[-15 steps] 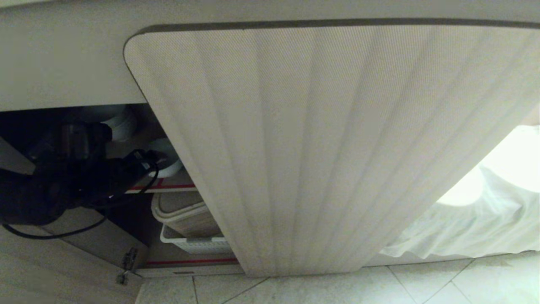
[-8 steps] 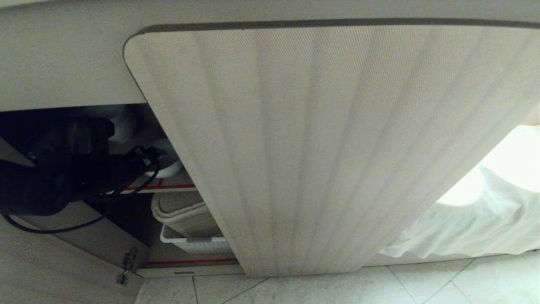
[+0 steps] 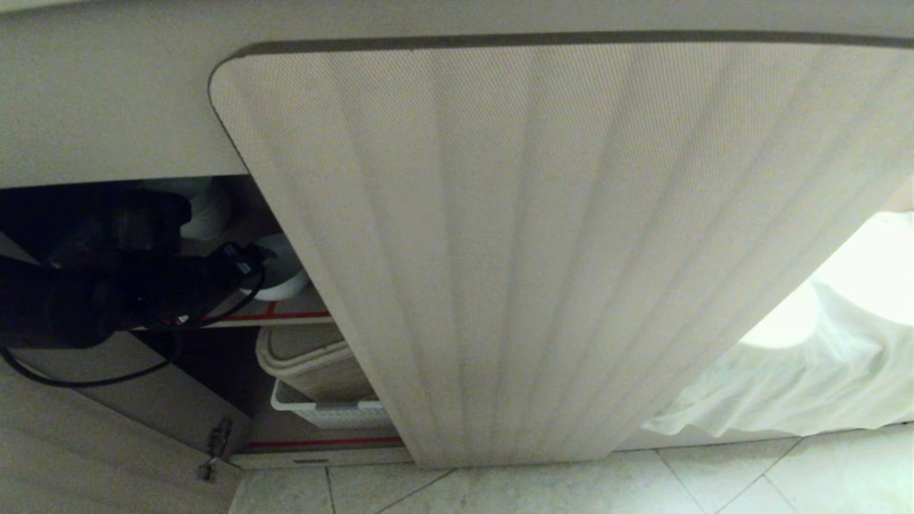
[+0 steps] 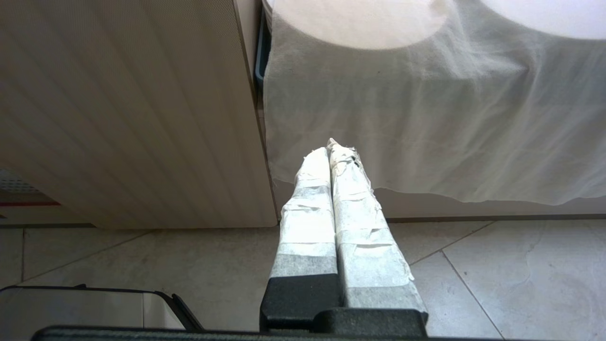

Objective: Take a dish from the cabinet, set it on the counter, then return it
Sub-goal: Take the bowl from the cabinet

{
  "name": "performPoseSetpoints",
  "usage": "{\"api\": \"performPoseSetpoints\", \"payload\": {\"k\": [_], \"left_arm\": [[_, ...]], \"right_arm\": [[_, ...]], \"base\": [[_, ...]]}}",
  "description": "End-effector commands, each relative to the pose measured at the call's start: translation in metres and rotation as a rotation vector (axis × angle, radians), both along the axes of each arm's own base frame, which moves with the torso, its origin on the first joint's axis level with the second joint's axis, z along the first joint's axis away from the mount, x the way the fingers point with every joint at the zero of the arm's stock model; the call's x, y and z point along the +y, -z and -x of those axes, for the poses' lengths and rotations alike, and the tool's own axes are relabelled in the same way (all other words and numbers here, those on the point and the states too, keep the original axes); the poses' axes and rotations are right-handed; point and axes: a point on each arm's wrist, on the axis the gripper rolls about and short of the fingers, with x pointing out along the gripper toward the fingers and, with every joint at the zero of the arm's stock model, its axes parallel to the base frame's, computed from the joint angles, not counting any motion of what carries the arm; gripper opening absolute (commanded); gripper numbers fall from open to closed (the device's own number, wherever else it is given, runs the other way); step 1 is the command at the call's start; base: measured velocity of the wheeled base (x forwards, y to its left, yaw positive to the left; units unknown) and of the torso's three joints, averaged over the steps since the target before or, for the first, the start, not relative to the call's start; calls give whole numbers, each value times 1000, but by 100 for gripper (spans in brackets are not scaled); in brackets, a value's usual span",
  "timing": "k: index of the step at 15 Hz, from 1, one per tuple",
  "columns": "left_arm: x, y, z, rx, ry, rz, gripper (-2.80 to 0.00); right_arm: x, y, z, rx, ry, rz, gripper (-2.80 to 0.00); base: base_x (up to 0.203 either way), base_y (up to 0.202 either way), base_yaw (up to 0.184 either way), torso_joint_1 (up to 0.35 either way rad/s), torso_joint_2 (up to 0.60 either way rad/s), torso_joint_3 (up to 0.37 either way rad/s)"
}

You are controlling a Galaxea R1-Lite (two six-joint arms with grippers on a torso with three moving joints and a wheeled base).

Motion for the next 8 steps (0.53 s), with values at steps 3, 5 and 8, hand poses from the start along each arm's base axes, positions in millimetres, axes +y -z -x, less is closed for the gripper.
{"api": "performPoseSetpoints", "payload": {"k": [3, 5, 8], "left_arm": [[-1, 3, -1, 6, -1, 4, 0], [-2, 6, -1, 16, 3, 3, 0], [-2, 9, -2, 26, 3, 3, 0]], "right_arm": [[0, 0, 0, 1, 0, 0, -280], [0, 0, 0, 1, 0, 0, -280], [0, 0, 0, 1, -1, 0, -280]], "base": [[0, 0, 0, 0, 0, 0], [0, 0, 0, 0, 0, 0], [0, 0, 0, 0, 0, 0]]}}
